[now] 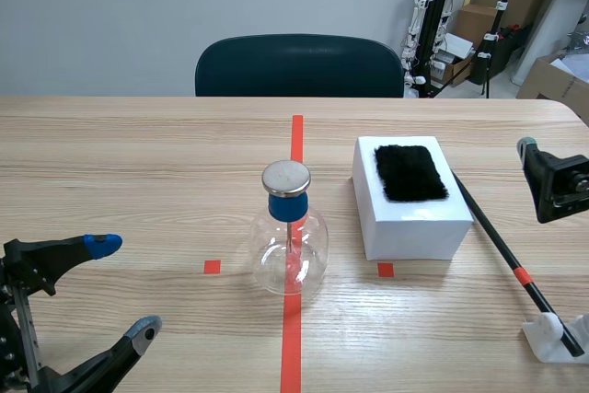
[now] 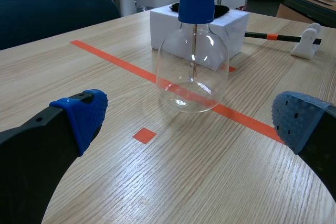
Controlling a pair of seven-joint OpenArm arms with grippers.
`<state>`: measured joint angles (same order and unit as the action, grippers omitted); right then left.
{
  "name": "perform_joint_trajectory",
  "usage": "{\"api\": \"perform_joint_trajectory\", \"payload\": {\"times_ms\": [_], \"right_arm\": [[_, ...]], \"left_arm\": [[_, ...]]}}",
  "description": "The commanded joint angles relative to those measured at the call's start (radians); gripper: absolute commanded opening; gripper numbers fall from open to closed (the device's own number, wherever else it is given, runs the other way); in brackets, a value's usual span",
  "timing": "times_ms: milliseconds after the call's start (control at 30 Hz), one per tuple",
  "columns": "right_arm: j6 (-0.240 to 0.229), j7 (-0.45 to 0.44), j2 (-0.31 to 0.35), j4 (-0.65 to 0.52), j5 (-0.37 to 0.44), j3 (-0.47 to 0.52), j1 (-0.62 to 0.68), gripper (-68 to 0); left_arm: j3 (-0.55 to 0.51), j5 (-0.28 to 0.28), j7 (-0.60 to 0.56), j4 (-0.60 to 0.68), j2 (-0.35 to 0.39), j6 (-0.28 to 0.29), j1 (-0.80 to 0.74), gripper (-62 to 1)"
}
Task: Do the electroscope experiment. return to the home posture
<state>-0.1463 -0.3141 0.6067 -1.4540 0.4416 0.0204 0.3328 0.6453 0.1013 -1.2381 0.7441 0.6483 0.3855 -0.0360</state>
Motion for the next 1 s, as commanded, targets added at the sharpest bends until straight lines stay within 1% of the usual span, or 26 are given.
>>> {"api": "perform_joint_trajectory", "payload": {"times_ms": [0,233,400,767,967], "right_arm": [[0.003,-0.018,0.014,-0.011,0.007,0.008,-0.017,-8.4],[0.003,-0.030,0.014,-0.011,0.008,0.008,-0.005,-8.4],[-0.002,-0.082,0.014,-0.011,0.008,0.008,0.039,-8.4],[-0.005,-0.167,0.013,-0.012,0.008,0.008,0.151,-8.4],[-0.005,-0.181,0.013,-0.075,0.007,0.005,0.200,-8.4]], "left_arm": [[-0.004,0.006,-0.013,0.019,0.000,-0.001,0.000,1.4],[-0.004,0.006,-0.013,0.019,0.000,-0.001,0.000,1.4],[-0.004,0.006,-0.014,0.019,0.000,-0.001,0.000,1.4],[-0.004,0.006,-0.014,0.019,0.000,-0.001,0.000,1.4],[-0.004,0.006,-0.013,0.019,0.000,-0.001,0.000,1.4]]}}
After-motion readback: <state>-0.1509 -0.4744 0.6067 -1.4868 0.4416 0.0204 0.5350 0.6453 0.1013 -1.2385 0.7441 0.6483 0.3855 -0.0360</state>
